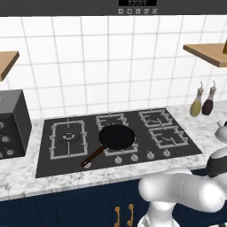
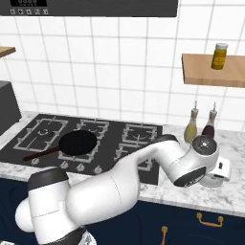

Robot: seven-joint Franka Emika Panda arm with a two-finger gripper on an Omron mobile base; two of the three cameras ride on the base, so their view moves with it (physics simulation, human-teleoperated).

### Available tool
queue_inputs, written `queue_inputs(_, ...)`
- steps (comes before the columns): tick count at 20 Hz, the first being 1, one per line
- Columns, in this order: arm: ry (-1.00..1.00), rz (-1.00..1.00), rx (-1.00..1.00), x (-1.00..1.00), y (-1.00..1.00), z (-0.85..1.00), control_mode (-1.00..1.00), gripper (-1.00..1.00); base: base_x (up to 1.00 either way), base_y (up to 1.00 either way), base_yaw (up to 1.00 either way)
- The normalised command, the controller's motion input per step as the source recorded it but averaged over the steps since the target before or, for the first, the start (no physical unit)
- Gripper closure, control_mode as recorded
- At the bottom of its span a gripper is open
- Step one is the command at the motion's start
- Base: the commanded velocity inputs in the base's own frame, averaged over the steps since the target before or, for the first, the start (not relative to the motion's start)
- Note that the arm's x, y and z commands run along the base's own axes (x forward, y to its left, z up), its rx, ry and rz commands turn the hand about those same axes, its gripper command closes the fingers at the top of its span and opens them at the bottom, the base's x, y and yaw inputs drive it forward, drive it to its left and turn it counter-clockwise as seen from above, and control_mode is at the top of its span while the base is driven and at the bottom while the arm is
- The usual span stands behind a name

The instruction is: Pick the kettle from the counter and place it on a stove burner. Then turn the burner on.

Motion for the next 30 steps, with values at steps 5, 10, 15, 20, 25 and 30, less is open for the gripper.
queue_inputs(5,0.00,0.00,0.01,0.00,-0.26,-0.04,-1.00,-1.00,0.00,0.00,0.00)
queue_inputs(10,0.00,0.00,0.00,0.08,-0.04,-0.21,-1.00,-1.00,0.00,0.00,0.00)
queue_inputs(15,0.00,0.00,0.00,0.21,0.00,-0.22,-1.00,-1.00,0.00,0.00,0.00)
queue_inputs(20,0.00,0.00,0.00,0.21,0.00,-0.16,-1.00,-1.00,0.00,0.00,0.00)
queue_inputs(25,0.00,0.00,0.00,0.14,0.00,-0.16,-1.00,-1.00,0.00,0.00,0.00)
queue_inputs(30,0.00,0.00,0.00,0.22,-0.01,-0.19,-1.00,-1.00,0.00,0.00,0.00)
